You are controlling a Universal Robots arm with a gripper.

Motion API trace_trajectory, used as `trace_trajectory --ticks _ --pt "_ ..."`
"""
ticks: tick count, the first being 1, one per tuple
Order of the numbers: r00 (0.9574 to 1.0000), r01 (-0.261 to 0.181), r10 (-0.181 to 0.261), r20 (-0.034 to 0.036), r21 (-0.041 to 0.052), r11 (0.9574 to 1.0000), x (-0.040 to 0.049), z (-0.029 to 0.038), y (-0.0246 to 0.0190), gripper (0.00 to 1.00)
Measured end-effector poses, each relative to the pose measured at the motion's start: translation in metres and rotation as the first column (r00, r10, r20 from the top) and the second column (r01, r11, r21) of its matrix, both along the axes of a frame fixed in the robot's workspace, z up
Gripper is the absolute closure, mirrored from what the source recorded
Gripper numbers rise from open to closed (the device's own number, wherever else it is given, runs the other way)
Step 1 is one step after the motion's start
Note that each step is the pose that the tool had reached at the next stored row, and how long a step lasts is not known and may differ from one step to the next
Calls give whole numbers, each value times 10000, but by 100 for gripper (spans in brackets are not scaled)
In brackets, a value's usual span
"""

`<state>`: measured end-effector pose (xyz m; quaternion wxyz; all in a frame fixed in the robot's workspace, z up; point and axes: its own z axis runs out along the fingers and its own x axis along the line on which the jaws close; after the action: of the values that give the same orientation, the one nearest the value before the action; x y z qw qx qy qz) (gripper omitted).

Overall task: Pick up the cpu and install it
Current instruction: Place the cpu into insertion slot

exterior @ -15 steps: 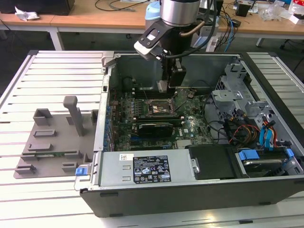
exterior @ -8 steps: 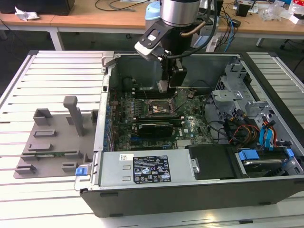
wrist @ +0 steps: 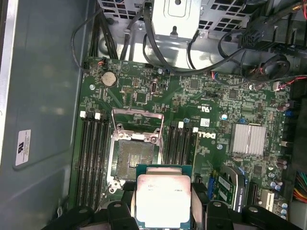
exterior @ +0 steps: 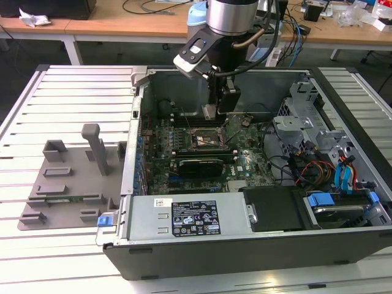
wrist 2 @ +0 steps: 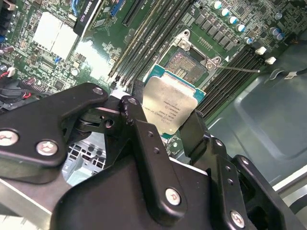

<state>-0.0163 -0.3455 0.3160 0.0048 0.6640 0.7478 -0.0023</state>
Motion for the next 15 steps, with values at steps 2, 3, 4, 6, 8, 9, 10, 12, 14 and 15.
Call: trace_trajectory --ticks 2,3,4,6,8,9,10,12,14,15 --pt "10000 0 0 0 -4 10000 1 -9 10 45" --pt "10000 -1 1 0 -4 10000 2 -17 14 45" --pt "10000 -1 1 1 -4 10000 2 -22 17 45" --pt "10000 0 0 -1 -8 10000 4 -42 25 45" --pt "10000 0 0 0 -8 10000 5 -67 27 45" --pt "10000 0 0 -1 -9 10000 6 -77 28 45" --pt "10000 0 0 0 -8 10000 6 -84 28 45" --pt "10000 1 -1 -1 -10 10000 6 -97 29 45" --pt "10000 0 0 -1 -10 10000 6 -110 29 45" --pt "10000 -1 1 0 -12 10000 7 -122 30 45"
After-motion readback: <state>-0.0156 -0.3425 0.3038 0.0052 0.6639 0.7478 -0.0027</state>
